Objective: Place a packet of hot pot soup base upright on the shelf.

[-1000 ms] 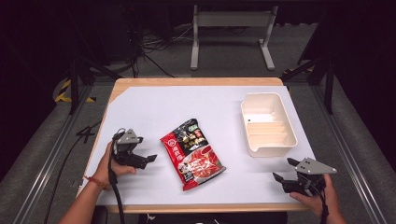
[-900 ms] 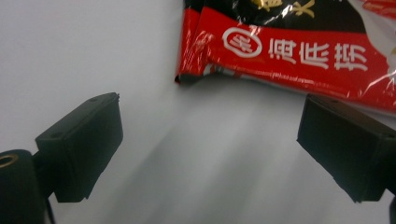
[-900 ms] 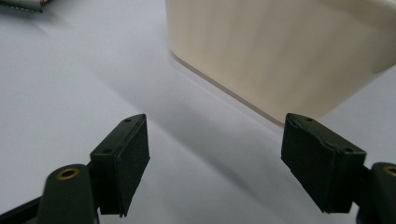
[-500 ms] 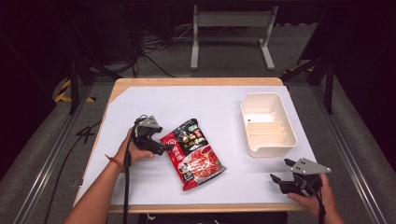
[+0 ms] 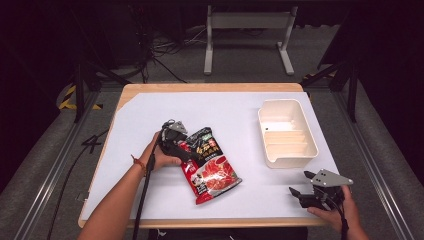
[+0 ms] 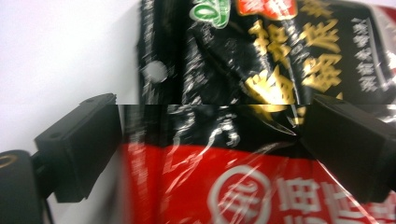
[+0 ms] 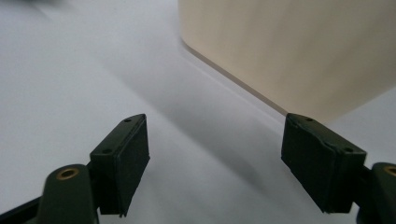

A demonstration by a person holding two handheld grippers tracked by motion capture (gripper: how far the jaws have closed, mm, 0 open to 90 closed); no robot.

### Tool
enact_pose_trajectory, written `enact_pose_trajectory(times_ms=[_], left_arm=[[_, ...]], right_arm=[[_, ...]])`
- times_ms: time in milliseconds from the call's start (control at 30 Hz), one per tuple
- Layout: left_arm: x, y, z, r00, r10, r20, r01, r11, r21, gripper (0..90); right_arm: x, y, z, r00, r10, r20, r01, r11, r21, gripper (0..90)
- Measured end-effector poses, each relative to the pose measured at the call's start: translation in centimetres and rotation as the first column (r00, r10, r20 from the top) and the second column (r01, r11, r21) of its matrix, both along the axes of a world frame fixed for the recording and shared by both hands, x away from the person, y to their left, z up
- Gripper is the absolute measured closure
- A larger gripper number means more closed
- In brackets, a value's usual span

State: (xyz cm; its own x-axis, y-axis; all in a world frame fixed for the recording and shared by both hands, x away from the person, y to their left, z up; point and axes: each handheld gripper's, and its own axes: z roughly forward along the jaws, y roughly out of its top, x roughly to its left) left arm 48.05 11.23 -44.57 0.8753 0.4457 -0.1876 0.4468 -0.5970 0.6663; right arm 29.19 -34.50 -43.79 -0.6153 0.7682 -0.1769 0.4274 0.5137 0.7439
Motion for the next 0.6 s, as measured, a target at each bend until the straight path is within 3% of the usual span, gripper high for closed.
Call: enact_pose_trajectory(times_ms=[33, 100, 133, 267, 333, 433, 600], left_arm=[[0.2, -0.2, 0.0, 0.9995, -0.004, -0.031, 0.004, 1.0, 0.0, 7.3], [0.2, -0.6, 0.3, 0.9984, -0.042, -0.038, 0.042, 0.9991, 0.004, 11.4], [0.3, -0.7, 0.4, 0.997, -0.055, -0.055, 0.055, 0.9985, -0.005, 18.1], [0.4, -0.4, 0.4, 0.9941, -0.067, -0.084, 0.065, 0.9975, -0.029, 31.1], [0.4, -0.1, 0.5, 0.9964, -0.051, -0.068, 0.049, 0.9983, -0.032, 42.6], [0.3, 0.3, 0.7, 0.9999, -0.006, -0.015, 0.006, 0.9996, -0.029, 68.4], [0.0, 0.6, 1.0, 0.9992, 0.02, 0.035, -0.019, 0.9988, -0.046, 85.6]], right_arm=[[0.0, 0.0, 0.0, 1.0, 0.0, 0.0, 0.0, 1.0, -0.001, 23.4], [0.1, -0.1, -0.1, 1.0, -0.001, -0.008, 0.001, 1.0, 0.001, 23.4], [0.2, 0.0, -0.1, 0.9999, -0.001, -0.011, 0.001, 1.0, 0.0, 23.4], [0.1, 0.1, -0.2, 0.9999, 0.007, -0.013, -0.007, 1.0, -0.003, 23.4], [0.1, 0.0, -0.2, 0.9999, 0.006, -0.014, -0.006, 1.0, 0.001, 23.4], [0.2, 0.0, -0.2, 0.9998, 0.006, -0.017, -0.007, 1.0, -0.004, 23.4], [0.1, 0.0, -0.1, 0.9999, 0.008, -0.012, -0.008, 1.0, 0.0, 23.4]])
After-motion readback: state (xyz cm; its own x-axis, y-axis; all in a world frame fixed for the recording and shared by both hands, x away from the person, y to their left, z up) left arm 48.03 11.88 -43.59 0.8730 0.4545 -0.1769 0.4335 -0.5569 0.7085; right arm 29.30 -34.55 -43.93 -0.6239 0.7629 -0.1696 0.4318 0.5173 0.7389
